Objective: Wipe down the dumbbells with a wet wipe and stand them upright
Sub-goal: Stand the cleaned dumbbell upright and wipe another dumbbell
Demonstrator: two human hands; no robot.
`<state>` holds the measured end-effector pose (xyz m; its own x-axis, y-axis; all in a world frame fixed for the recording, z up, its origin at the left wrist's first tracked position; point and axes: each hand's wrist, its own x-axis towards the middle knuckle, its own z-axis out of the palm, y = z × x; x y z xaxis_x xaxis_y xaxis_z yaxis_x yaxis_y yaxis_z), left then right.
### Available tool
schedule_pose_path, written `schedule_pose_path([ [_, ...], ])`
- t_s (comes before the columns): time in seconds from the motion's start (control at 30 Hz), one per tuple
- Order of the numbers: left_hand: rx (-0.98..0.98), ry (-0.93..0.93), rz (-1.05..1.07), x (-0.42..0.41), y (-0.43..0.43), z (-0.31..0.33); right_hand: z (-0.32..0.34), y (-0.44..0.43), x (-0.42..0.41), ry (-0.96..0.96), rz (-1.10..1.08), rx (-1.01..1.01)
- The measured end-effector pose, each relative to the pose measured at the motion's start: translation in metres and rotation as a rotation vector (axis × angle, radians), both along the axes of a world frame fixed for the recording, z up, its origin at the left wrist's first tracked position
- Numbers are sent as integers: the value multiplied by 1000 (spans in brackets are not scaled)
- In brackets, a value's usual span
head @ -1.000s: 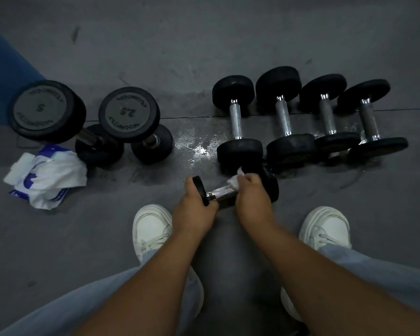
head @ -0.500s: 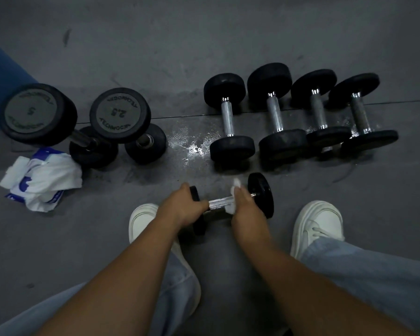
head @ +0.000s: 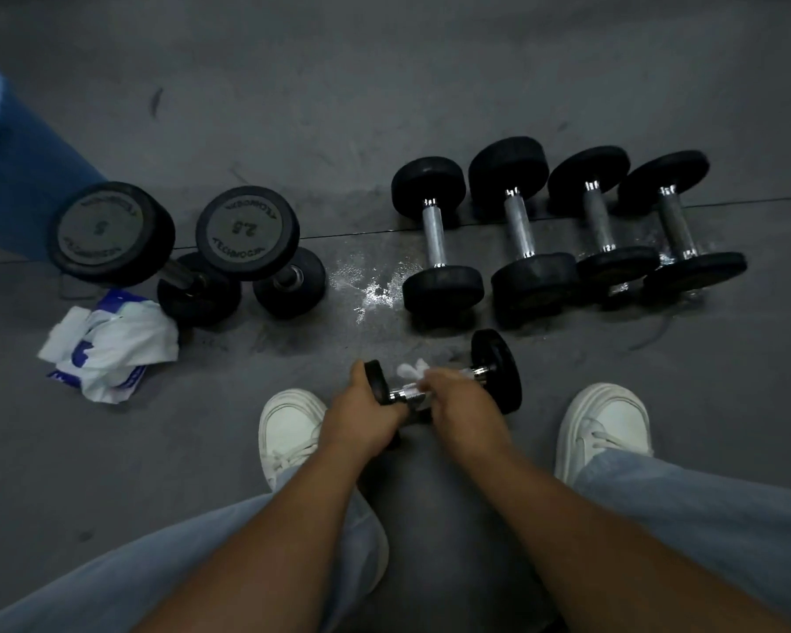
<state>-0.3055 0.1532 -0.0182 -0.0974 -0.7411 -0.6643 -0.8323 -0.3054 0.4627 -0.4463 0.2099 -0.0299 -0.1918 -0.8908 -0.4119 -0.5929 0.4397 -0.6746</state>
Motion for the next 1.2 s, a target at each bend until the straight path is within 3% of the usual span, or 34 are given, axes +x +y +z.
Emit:
schedule_pose_path([
  [0.07,36,-5,-21,0,-1,-1,1,-11,-9,42,-141,-33],
  [0.1,46,-9,-26,0,-1,-2,0,-14,-11,166,-151,-50],
  [0.17,60,-12,-24,-1,-2,-4,-6,-9,-8,424,-123,-60],
  [0.23,72,-5,-8,-1,-6,-6,-11,0,2,535,1,-54],
  [0.3,78,0,-14,0,-6,-7,-9,6,12,462,238,-69],
  [0.37,70,15,-21,0,-3,-8,-5,3,10,239,360,-131],
  [0.43,64,17,-20,1,-2,-9,3,-3,0,32,91,-147],
  [0.5,72,-9,-28,0,-7,-10,2,-3,-6,73,-147,-64],
  [0.57,85,-11,-27,-1,-10,-9,1,-1,3,259,88,-39],
  [0.63,105,8,-16,0,-13,-7,-4,0,9,271,331,-99],
  [0.77,67,-6,21,1,-7,-8,-8,-2,-7,492,225,-41],
  [0.9,-75,-92,55,-5,10,-5,-1,-11,-2,386,391,-42],
  [1.0,-83,-96,82,-7,10,-6,-4,-16,-12,568,348,15],
  [1.03,-70,-97,74,-7,7,-6,-4,-16,-10,567,366,23],
  [1.1,-40,-89,51,-6,-2,-7,3,-16,3,350,378,-46],
  [1.2,-41,-33,84,-3,-14,-6,7,-14,6,107,20,-197],
])
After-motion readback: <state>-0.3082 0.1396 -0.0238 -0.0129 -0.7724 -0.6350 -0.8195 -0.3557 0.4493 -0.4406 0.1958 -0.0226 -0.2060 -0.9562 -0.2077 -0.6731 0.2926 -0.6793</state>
